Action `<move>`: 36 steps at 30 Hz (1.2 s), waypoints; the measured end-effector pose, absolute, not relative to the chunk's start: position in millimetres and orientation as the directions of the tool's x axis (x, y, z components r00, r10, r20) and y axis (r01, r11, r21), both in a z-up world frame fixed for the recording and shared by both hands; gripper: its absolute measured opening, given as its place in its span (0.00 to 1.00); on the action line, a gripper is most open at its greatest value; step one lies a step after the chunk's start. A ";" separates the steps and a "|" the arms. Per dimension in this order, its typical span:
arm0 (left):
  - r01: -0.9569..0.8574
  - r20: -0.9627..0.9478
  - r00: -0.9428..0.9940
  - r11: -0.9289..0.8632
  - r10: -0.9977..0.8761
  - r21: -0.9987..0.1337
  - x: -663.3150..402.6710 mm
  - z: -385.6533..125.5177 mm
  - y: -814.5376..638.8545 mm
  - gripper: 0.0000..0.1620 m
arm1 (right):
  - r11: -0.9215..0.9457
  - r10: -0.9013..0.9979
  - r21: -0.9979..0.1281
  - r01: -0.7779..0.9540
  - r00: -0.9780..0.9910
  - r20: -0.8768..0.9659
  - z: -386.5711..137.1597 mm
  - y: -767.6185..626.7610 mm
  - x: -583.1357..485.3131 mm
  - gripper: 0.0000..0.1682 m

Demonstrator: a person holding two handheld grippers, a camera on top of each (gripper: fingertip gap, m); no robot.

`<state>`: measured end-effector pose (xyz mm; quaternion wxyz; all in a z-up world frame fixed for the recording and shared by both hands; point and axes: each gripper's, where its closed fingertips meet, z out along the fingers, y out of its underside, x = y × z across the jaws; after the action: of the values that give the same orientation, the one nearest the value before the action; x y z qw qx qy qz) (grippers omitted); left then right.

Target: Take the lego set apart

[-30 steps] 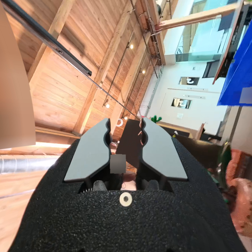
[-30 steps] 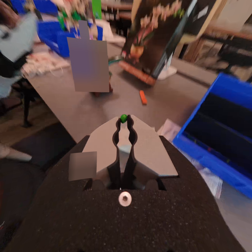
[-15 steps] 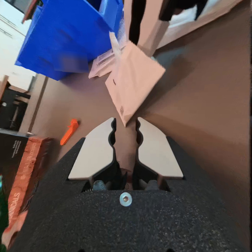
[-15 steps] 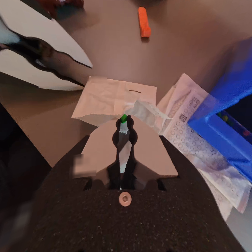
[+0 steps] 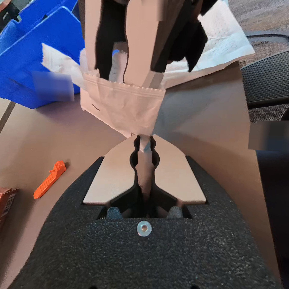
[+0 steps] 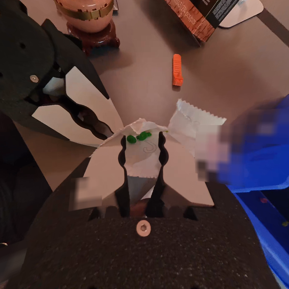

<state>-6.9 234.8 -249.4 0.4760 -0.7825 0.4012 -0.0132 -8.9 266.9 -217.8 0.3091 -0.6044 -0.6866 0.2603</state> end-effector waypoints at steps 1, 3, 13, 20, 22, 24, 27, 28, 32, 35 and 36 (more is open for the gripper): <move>-0.606 -0.354 0.681 -0.222 -0.641 -0.764 -5.0 -247.7 234.8 0.07 | 0.146 0.989 -0.723 0.675 -0.074 0.130 -215.9 269.4 -7.2 0.21; -0.591 -0.346 0.693 -0.222 -0.633 -0.776 -1.9 -245.0 236.4 0.08 | 0.167 0.980 -0.689 0.705 -0.043 0.194 -213.5 279.9 1.4 0.21; -0.605 -0.479 0.749 -0.176 -0.458 -0.777 -9.3 -218.3 208.5 0.14 | 0.114 0.922 -0.800 0.589 0.237 0.306 -145.1 313.5 52.0 0.21; -0.618 -0.608 0.782 -0.044 -0.139 -0.785 -65.7 -123.5 135.1 0.12 | -0.100 0.984 -0.994 0.035 -0.146 -0.104 -58.8 207.5 15.4 0.27; -0.625 -0.623 0.778 0.001 -0.084 -0.780 -77.2 -95.0 120.4 0.11 | -0.152 0.959 -0.987 -0.047 -0.248 -0.135 -44.3 183.7 3.4 0.19; -0.664 -0.665 0.745 0.044 -0.050 -0.747 -85.0 -71.1 111.4 0.11 | -0.197 0.942 -0.978 -0.065 -0.290 -0.171 -40.0 171.1 -12.7 0.12; -0.732 -0.734 0.679 0.057 -0.002 -0.678 -97.2 -46.2 110.7 0.11 | -0.278 0.908 -0.960 -0.046 -0.338 -0.246 -43.2 161.7 -38.5 0.10; -0.755 -0.756 0.655 0.061 0.004 -0.653 -98.8 -41.1 112.4 0.11 | -0.314 0.892 -0.949 -0.041 -0.354 -0.280 -42.7 160.8 -45.7 0.10; -0.822 -0.821 0.569 0.064 0.039 -0.566 -99.2 -29.1 123.5 0.12 | -0.341 0.875 -0.940 -0.014 -0.371 -0.311 -40.5 161.4 -66.2 0.10; -0.822 -0.824 0.566 0.084 0.022 -0.563 -96.5 -28.4 133.2 0.14 | -0.346 0.861 -0.938 0.005 -0.396 -0.320 -40.1 159.3 -74.9 0.09; -0.814 -0.816 0.577 0.100 0.018 -0.573 -95.6 -26.8 135.2 0.14 | -0.380 0.836 -0.925 0.015 -0.422 -0.350 -38.7 158.8 -76.6 0.09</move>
<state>-95.6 135.2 -26.8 0.6615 -0.5924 0.3356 0.3144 -76.6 158.8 -38.7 0.2942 -0.4498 -0.4729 0.6982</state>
